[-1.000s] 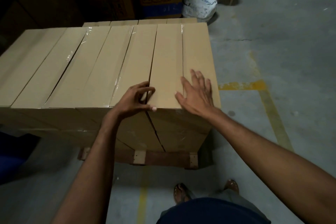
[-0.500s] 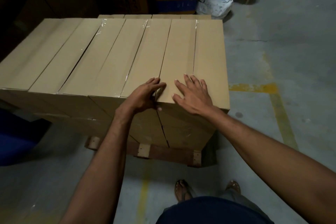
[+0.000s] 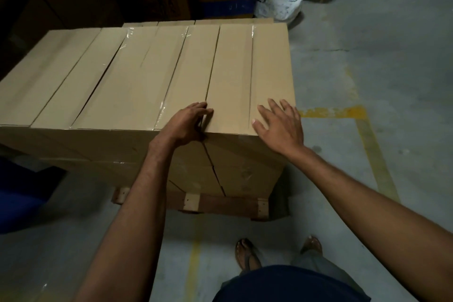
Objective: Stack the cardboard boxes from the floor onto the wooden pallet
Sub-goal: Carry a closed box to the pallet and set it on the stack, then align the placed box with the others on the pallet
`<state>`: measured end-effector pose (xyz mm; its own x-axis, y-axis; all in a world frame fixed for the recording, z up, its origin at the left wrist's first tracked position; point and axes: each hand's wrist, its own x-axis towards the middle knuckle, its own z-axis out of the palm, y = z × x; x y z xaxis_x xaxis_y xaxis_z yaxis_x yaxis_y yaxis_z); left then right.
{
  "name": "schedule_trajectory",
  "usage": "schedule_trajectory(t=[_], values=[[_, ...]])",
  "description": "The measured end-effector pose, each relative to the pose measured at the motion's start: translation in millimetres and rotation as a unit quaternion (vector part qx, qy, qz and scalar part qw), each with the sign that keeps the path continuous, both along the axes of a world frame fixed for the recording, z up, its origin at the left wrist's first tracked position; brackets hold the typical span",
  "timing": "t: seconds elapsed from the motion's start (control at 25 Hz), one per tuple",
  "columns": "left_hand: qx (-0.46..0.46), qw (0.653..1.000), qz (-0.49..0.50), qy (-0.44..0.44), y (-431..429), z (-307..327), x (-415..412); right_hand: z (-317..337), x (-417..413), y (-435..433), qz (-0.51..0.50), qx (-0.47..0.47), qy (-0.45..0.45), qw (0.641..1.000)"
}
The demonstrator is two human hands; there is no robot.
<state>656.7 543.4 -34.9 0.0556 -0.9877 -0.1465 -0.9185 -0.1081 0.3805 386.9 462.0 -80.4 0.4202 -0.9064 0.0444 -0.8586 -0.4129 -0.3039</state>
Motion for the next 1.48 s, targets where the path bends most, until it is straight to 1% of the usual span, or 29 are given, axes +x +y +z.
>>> schedule_trajectory(t=[0.12,0.2,0.32,0.4,0.44,0.52,0.64,0.72,0.8,0.92,0.96,1.04,1.12,1.32,1.48], values=[[0.029,0.999,0.02,0.025,-3.0,12.9,-9.0,12.1,-10.6,-1.9,0.036,0.036,-0.039,0.998],[0.008,0.999,0.022,0.023,-1.8,17.8,-24.3,14.9,-30.2,3.4,0.031,0.056,-0.118,0.991],[-0.026,0.998,0.048,-0.017,9.2,13.8,-54.1,16.1,-68.3,17.9,-0.028,0.055,-0.275,0.959],[-0.049,0.996,0.065,-0.047,16.0,8.6,-83.7,17.4,-98.6,28.3,-0.085,0.065,-0.348,0.931],[-0.074,0.994,0.065,-0.042,17.9,6.7,-104.2,19.2,-116.2,34.2,-0.11,0.078,-0.377,0.916],[-0.132,0.99,0.048,0.004,19.1,8.2,-156.2,22.3,-154.6,44.9,-0.148,0.098,-0.419,0.891],[-0.194,0.977,0.015,0.088,20.3,9.5,-244.5,25.8,-215.1,65.6,-0.176,0.117,-0.458,0.863],[-0.207,0.97,0.001,0.128,21.4,7.9,-306.0,29.6,-263.2,84.8,-0.195,0.137,-0.494,0.836],[-0.209,0.962,-0.005,0.176,23.2,3.7,-365.1,34.4,-314.3,103.6,-0.216,0.139,-0.517,0.816],[-0.206,0.935,-0.001,0.288,30.8,-3.4,-455.2,38.9,-394.6,127.6,-0.254,0.127,-0.529,0.8],[-0.205,0.928,0.0,0.311,33.6,-3.5,-484.6,39.6,-419.3,134.8,-0.268,0.121,-0.53,0.796],[-0.193,0.919,-0.003,0.345,36.4,-1.8,-540.0,40.3,-463.6,148.2,-0.305,0.1,-0.541,0.777],[-0.16,0.909,-0.024,0.384,31.7,2.0,-591.7,41.9,-503.1,158.4,-0.347,0.069,-0.562,0.748],[-0.026,0.873,-0.087,0.479,4.0,-2.6,-701.0,39.1,-582.9,169.1,-0.443,0.032,-0.592,0.672],[0.054,0.848,-0.121,0.513,-29.9,-13.3,-777.8,32.4,-643.8,161.9,-0.51,0.013,-0.585,0.63]])
